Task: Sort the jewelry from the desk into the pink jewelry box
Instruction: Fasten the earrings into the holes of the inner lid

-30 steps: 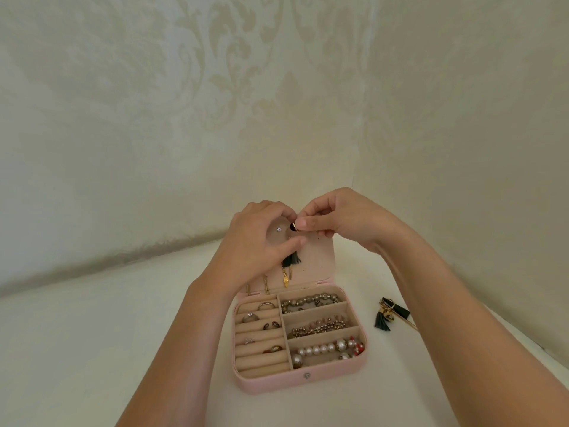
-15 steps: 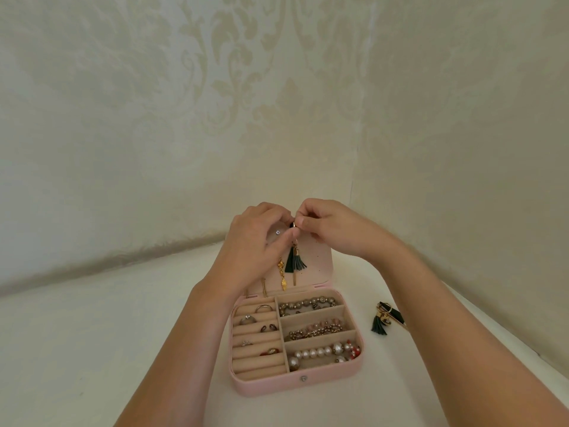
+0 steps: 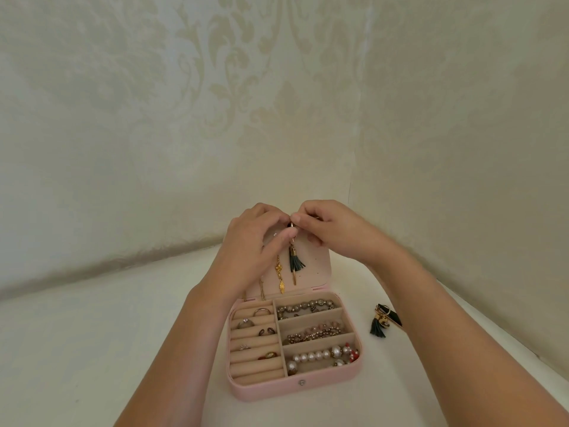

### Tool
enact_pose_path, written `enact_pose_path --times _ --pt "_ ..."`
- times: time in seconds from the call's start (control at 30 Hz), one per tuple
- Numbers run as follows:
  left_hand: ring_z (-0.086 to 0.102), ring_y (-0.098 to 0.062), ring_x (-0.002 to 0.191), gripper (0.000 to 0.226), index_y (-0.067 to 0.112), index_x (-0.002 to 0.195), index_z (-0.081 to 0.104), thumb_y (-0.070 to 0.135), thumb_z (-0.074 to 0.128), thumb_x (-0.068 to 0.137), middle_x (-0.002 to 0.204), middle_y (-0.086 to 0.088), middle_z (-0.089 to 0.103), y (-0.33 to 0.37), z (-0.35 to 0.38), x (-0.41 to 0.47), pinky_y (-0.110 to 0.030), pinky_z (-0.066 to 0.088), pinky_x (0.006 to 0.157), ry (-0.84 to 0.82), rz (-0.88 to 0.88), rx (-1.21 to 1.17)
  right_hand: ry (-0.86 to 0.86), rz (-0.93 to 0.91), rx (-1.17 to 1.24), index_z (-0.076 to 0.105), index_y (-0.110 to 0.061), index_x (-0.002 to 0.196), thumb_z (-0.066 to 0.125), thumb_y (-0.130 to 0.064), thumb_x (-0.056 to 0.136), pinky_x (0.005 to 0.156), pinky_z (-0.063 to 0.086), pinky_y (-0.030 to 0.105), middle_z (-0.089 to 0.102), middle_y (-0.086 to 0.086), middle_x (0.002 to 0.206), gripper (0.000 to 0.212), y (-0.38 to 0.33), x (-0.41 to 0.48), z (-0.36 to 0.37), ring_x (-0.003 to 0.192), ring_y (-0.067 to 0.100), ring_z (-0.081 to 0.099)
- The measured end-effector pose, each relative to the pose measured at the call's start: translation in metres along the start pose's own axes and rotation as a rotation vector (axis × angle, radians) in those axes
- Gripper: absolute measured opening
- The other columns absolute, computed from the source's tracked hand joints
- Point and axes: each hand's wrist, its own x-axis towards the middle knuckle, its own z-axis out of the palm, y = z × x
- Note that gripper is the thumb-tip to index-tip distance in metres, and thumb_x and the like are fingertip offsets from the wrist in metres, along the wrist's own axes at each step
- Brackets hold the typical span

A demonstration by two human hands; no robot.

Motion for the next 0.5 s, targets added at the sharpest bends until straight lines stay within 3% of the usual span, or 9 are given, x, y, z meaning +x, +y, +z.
enact_pose_path --times 0.13,0.3,0.5 --pt "0.053 -0.008 0.094 0.038 0.026 0.098 0.066 0.053 0.043 0.083 0.094 0.019 0.051 -0.002 0.000 0.000 -0.042 0.044 0.087 -0.001 -0.003 -0.014 -0.046 0.001 0.167 0.062 -0.014 0.077 0.054 -0.018 0.095 0.054 0.038 0.013 0.056 0.000 0.059 0.020 0.003 -0.003 -0.006 0.055 0.006 0.047" --pt "0.052 0.001 0.099 0.035 0.030 0.096 0.067 0.056 0.047 0.082 0.102 0.021 0.050 -0.004 0.001 -0.001 -0.040 0.044 0.091 -0.002 -0.007 -0.041 -0.057 0.022 0.260 0.068 -0.008 0.084 0.064 -0.008 0.087 0.059 0.046 0.015 0.062 0.007 0.068 0.005 0.009 -0.003 -0.013 0.057 0.005 0.056" --pt "0.051 0.001 0.099 0.034 0.032 0.096 0.066 0.057 0.048 0.081 0.103 0.022 0.048 -0.003 0.002 0.000 -0.042 0.043 0.092 0.005 -0.004 -0.034 -0.067 0.028 0.195 0.068 -0.009 0.083 0.062 -0.012 0.090 0.057 0.044 0.013 0.062 0.003 0.069 0.009 0.006 -0.004 -0.016 0.055 0.002 0.055"
